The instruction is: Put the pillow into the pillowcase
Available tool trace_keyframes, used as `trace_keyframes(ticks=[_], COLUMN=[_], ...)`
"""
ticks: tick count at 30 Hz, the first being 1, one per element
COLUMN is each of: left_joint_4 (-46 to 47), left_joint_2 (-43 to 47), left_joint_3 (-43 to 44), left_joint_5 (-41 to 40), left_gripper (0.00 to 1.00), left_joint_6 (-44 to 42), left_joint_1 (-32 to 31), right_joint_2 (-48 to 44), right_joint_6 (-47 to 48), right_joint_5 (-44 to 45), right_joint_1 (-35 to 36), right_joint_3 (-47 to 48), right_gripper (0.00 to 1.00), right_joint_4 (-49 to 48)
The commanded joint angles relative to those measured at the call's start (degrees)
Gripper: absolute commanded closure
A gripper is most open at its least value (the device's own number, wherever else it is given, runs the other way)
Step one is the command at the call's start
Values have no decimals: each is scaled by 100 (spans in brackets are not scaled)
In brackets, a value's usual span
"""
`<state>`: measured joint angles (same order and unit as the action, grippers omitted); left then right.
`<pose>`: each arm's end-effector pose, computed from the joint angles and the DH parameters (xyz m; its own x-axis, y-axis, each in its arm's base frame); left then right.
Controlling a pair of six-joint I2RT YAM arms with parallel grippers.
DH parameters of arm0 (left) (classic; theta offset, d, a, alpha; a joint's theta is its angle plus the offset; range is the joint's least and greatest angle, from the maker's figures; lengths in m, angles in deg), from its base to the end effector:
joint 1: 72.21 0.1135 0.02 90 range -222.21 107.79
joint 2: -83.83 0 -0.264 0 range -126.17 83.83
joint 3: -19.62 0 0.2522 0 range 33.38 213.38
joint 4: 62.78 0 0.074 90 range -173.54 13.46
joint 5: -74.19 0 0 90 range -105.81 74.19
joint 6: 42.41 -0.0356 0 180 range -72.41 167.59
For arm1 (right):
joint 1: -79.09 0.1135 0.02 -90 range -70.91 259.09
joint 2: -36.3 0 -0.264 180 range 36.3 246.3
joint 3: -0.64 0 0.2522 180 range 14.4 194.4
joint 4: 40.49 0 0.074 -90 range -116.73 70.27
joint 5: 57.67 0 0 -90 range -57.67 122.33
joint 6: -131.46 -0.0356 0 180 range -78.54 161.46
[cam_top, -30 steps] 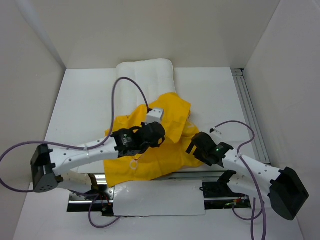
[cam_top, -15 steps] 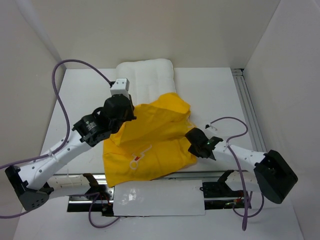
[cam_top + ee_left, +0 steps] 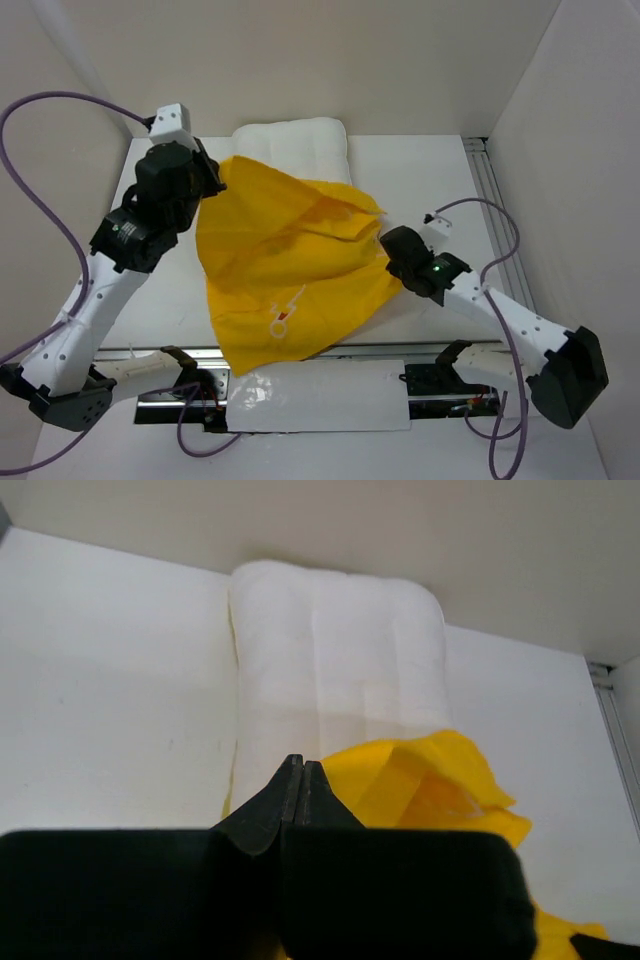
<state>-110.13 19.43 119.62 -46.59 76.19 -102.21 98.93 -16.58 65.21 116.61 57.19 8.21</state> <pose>0.1939 -0.0909 0.4771 -0.1528 -0.3867 -0.9095 -0.0882 0.9219 -0.3772 0.1778 0.1122 0.2364 -0.5662 0.4635 -0.6815 0.4104 0.8756 0.2545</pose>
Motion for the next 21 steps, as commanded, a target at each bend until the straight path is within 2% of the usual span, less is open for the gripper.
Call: trace_keyframes(ticks=[1,5,6,9,11,15,17,18,19,20,21], left_joint_4=[142,-78,-78,-245,-297,-368,-595,-597,-762,-764,-764], left_joint_2=[279,279,279,174,174,551,551,551,456,298,227], left_joint_3=[743,1860,2262,3115,3355,2944,2226,2222,1804,1530,1214], left_joint_5=[-112,-278,-435,-708,-1086,-922,-160,-156,149,900,1299], left_gripper=[100,100,100,100,100,100,100,96,87,77,67], left_joint_6=[-407,-697,-854,-1093,-1295,-1191,-718,-715,-568,-305,-181], left_joint_1=[301,538,539,539,539,416,363,363,363,363,363], right_joint_2=[-707,-1165,-1165,-867,-867,-972,-885,-806,-709,-621,-542], right_joint_6=[565,1495,1976,2593,2770,3044,2817,2816,2346,2150,2035], right_joint_5=[745,1001,1001,1158,1360,1274,1736,1739,2122,2221,2222], right_joint_1=[-175,-288,-289,-289,-289,-289,-289,-289,-289,-289,-289], right_joint_3=[598,1573,2123,3119,3832,4185,4473,4475,4562,4703,4704], right_gripper=[100,100,100,100,100,100,100,100,100,100,100], right_joint_4=[557,462,383,670,760,962,1888,1894,2599,2928,3148])
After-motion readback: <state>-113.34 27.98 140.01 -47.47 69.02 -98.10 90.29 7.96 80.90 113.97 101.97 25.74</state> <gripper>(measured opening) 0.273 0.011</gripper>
